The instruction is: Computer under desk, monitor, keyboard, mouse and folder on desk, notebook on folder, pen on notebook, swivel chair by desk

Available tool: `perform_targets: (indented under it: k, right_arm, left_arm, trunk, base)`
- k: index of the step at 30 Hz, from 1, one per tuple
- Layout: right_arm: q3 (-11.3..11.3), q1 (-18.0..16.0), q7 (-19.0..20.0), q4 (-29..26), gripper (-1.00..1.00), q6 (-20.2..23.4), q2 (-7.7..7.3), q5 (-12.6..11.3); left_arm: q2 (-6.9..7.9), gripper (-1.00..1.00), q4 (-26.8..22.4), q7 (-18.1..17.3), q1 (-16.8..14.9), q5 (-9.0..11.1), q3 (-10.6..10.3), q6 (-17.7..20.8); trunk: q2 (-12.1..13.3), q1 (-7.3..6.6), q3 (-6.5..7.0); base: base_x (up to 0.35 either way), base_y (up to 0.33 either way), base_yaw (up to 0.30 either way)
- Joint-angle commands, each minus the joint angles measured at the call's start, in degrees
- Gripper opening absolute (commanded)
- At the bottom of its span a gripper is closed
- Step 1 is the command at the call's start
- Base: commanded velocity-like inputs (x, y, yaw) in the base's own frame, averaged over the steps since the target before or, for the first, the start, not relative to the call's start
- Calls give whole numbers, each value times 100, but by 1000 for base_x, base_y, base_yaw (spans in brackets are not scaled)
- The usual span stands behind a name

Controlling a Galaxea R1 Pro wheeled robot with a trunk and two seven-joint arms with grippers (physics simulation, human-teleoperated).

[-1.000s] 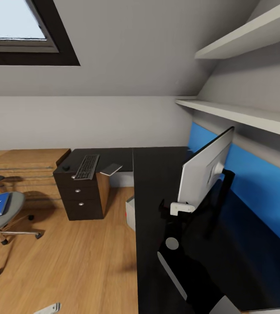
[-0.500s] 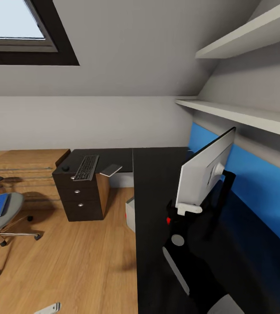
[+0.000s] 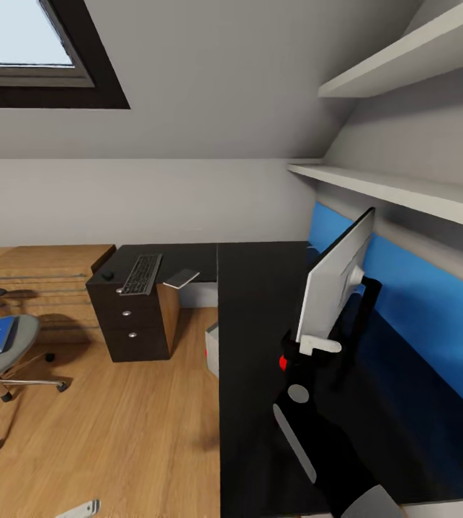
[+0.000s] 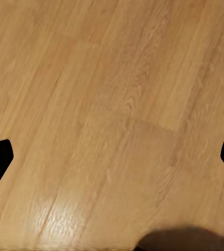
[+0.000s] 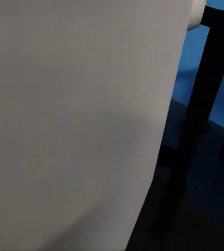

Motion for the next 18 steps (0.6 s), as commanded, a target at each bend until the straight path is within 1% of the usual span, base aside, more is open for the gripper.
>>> perform_targets:
  k: [1,4,7,12,18]
  right_arm:
    - [14,-6,-39,-10,100,46,-4,-17]
    - [15,-6,-40,-10,100,46,-4,-17]
    - [16,-6,-40,-10,100,46,-4,-17]
    - [16,-6,-40,-9,100,46,-4,-17]
    - [16,-6,-40,-10,100,46,-4,-17]
  left_arm:
    - [-3,100,-12,9,-2,-41,7,36]
    - [-3,100,-12,9,-1,-44,7,36]
    - [3,100,-12,9,-1,-42,7,36]
    - [6,100,-12,9,0,-39,7,36]
    - [13,100,-8,9,-1,-36,15,43]
  trunk:
    - [-4,-2,-6]
    - [-4,-2,-6]
    - [-4,-2,-6]
    - [-4,-2,-6]
    - [-4,-2,-6]
  base:
    - [-232,-148,0]
    - [-218,-147,0]
    - [-116,-82,0]
    - [-222,-157,0]
    - [-93,-104,0]
